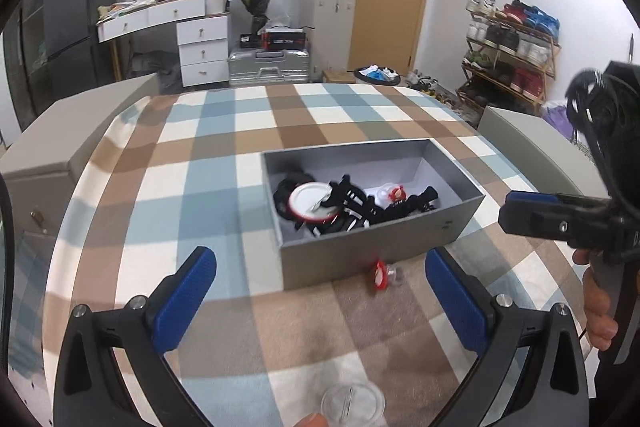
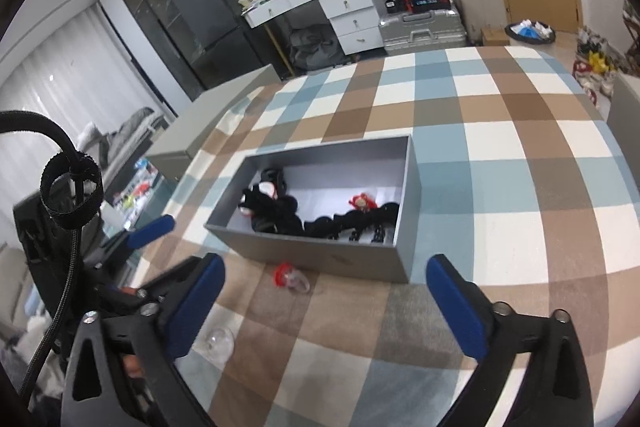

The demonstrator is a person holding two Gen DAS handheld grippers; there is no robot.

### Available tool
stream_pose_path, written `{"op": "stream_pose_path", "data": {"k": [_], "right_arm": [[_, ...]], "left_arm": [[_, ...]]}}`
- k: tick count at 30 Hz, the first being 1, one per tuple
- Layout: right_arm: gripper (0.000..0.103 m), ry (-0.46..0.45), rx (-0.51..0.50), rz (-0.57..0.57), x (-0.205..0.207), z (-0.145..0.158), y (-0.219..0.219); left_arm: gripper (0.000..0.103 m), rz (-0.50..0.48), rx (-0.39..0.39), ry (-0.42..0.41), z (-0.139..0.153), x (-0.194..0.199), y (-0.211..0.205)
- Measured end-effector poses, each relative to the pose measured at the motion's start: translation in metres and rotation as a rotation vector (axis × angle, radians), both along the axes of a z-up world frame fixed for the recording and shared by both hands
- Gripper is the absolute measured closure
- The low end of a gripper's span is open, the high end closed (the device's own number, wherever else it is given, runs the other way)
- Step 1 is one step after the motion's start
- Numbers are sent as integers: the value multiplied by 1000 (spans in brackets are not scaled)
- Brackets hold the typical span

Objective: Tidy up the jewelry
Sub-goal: 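Withdraw both open tools from the box, then reach down and grasp the clear round badge with the left tool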

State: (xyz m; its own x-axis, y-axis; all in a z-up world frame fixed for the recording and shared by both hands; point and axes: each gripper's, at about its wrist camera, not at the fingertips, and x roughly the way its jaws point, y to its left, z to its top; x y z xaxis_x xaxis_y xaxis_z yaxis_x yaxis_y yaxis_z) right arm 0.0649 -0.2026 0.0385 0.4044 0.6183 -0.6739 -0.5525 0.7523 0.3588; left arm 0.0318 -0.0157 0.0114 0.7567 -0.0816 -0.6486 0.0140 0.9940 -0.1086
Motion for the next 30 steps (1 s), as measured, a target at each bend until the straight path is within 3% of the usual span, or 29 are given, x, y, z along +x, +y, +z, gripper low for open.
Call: {"op": "stream_pose_path", "data": {"k": [14, 30], "right_arm": [[0, 19, -66, 1, -5, -18, 3], [0, 31, -132, 47, -10, -23, 12]], "left_arm": [[1, 37, 26, 53, -12, -9, 3], [1, -47, 53, 117, -23, -23, -3]]}}
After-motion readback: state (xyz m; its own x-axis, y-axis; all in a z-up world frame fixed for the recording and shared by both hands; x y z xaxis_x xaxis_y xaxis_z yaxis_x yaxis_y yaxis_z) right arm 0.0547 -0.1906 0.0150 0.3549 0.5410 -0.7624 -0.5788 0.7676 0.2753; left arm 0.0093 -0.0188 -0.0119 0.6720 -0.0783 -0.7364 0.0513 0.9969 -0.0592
